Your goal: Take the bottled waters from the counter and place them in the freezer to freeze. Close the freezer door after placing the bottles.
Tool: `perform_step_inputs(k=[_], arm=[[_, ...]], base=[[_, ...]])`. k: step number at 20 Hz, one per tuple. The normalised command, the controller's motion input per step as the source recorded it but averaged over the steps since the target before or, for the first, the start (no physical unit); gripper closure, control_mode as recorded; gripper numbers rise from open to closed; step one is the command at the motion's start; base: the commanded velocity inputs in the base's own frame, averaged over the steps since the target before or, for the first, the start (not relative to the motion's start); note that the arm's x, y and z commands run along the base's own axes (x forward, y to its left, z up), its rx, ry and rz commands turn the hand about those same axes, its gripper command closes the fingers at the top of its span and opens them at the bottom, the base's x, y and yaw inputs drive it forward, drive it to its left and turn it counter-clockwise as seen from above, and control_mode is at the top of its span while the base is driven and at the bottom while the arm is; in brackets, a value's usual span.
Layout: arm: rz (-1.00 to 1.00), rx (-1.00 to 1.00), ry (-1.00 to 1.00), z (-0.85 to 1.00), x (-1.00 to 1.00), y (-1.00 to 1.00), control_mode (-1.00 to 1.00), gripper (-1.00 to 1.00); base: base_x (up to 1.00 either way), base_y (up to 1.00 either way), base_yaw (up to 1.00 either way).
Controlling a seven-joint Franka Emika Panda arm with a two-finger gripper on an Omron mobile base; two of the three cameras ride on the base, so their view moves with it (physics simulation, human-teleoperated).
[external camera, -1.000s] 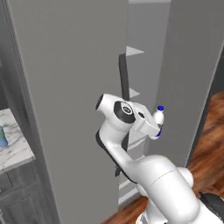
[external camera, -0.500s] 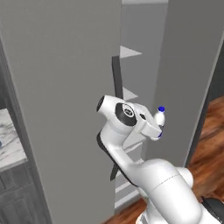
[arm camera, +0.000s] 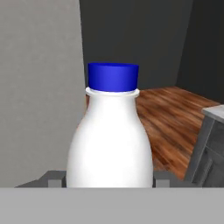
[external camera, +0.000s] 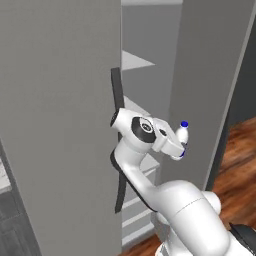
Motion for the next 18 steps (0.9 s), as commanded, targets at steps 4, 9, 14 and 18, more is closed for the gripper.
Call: perform_step_inputs(k=[4, 9, 14, 18], arm=[[0.0, 0.0, 0.0, 0.0, 0.0, 0.0, 1.0, 1.0], [0.0, 0.0, 0.0, 0.0, 0.0, 0.0, 1.0, 1.0], [0.0, 0.0, 0.0, 0.0, 0.0, 0.0, 1.0, 1.0], [0.36, -0.1, 0.0, 0.15, 0.05, 0.01, -1.0, 1.0]], base=[[0.59, -0.38, 0.08], [0.59, -0.29, 0.11], [0.47, -0.21, 0.2], [0.08, 0.0, 0.09]])
